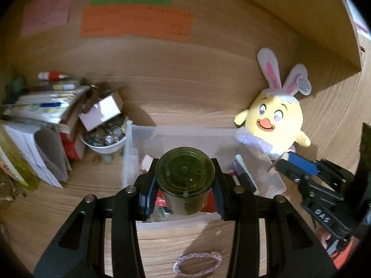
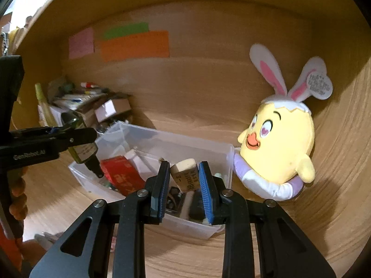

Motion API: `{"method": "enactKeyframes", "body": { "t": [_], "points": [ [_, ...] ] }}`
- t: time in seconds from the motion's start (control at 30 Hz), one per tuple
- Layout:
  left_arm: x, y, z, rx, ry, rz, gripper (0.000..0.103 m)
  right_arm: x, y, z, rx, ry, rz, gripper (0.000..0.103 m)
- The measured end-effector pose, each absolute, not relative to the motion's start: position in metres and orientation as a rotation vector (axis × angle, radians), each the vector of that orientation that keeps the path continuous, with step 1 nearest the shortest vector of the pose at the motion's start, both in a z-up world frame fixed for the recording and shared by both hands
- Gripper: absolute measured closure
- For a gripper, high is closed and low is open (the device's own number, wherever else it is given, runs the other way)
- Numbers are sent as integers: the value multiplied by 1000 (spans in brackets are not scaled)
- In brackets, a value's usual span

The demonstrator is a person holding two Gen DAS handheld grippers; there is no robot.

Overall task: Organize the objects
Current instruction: 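Carry the green jar and cork over the clear bin, then open the left tool dropping the jar while the right tool releases the cork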

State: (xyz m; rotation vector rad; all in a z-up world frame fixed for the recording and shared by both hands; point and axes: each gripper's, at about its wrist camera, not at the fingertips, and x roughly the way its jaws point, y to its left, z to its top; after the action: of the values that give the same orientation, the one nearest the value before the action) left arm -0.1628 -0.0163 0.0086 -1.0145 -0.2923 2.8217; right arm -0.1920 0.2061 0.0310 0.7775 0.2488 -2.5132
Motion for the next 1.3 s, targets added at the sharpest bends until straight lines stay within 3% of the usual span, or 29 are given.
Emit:
{"method": "enactKeyframes", "body": {
  "t": [0.43,0.6,0.83,1.03,1.13,1.2,1.3],
  "points": [
    [-185,-21,-21,-1154,-356,2746,62,-223,179,-17,935,364,-2469,80],
    [-186,-34,-23,-1170,-408,2760,48,-223,164,-25,947,408,-2432,79],
    [-181,-44,-15,-1138,-403,2814,43,-218,151,-25,933,422,-2388,78],
    [-170,-45,-5,-1105,-343,2840,41,-208,154,-17,906,403,-2385,66],
    [-160,-42,0,-1085,-303,2854,32,-199,158,-8,879,379,-2383,57],
    [-152,-40,2,-1076,-266,2864,28,-190,161,-3,862,367,-2381,42],
    [-143,-37,1,-1084,-220,2872,20,-176,165,2,828,367,-2393,29]
  ]
}}
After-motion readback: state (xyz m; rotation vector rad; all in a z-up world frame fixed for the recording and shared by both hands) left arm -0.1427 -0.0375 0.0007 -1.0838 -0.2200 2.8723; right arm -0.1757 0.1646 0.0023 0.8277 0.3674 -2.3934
